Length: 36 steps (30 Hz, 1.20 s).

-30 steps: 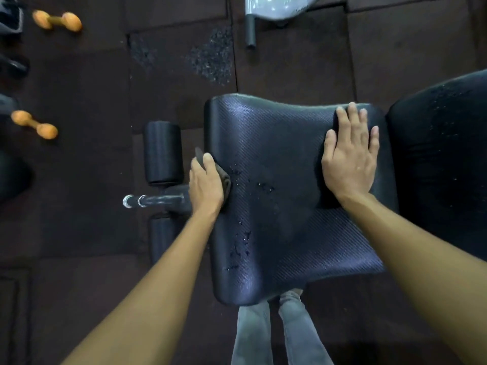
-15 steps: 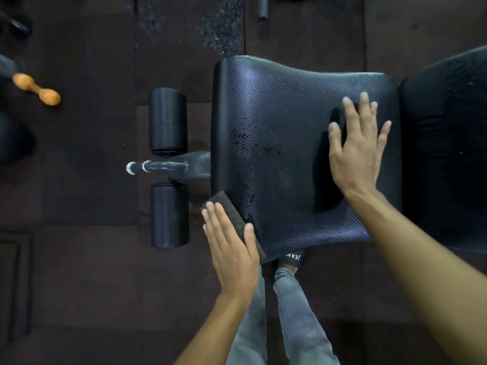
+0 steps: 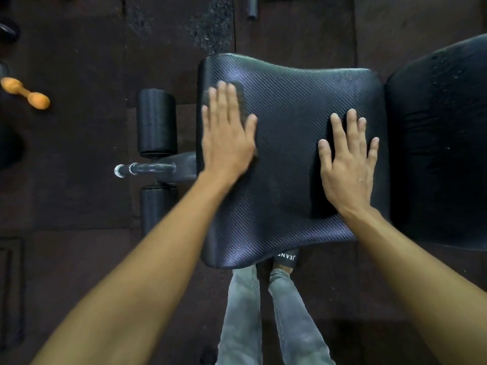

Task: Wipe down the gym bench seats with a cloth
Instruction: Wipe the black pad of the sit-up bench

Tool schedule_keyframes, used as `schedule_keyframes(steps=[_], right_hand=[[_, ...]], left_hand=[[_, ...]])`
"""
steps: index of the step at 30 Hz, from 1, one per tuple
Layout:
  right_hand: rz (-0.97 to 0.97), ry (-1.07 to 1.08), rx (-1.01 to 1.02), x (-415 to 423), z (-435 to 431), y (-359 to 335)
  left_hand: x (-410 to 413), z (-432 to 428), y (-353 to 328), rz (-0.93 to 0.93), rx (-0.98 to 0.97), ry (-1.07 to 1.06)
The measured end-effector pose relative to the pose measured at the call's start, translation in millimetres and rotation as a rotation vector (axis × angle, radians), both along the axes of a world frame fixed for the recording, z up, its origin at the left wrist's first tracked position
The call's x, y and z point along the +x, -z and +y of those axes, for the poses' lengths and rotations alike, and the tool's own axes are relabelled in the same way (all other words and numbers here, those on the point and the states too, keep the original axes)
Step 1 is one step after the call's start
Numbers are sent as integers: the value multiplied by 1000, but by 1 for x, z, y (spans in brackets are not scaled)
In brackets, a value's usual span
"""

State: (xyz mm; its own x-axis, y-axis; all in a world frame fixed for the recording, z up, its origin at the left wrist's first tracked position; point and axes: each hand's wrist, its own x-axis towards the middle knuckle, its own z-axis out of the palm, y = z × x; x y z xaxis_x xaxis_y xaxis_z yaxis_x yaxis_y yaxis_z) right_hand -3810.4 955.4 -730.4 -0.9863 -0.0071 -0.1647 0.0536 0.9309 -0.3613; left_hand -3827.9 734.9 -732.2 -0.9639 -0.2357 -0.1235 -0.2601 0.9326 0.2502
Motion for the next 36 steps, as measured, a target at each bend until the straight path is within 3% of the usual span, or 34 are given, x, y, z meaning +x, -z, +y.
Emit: schedule_keyframes(steps=[4, 12, 15, 25, 30, 36], right_hand=[[-18, -22, 32, 0, 1, 0], [-27, -19, 14, 0, 0, -1], [-54, -23, -36, -2, 2, -4], [-85, 17, -236, -8, 11, -9], [-151, 45, -421, -10, 16, -17], [-227, 255, -621, -7, 7, -50]], left_hand=[[-16, -3, 2, -14, 21, -154], [152, 66, -15, -18, -73, 476], [150, 59, -11, 6, -47, 593], [-59, 81, 2, -7, -36, 148], [2, 105, 1, 68, -19, 203], [69, 119, -17, -35, 89, 222]])
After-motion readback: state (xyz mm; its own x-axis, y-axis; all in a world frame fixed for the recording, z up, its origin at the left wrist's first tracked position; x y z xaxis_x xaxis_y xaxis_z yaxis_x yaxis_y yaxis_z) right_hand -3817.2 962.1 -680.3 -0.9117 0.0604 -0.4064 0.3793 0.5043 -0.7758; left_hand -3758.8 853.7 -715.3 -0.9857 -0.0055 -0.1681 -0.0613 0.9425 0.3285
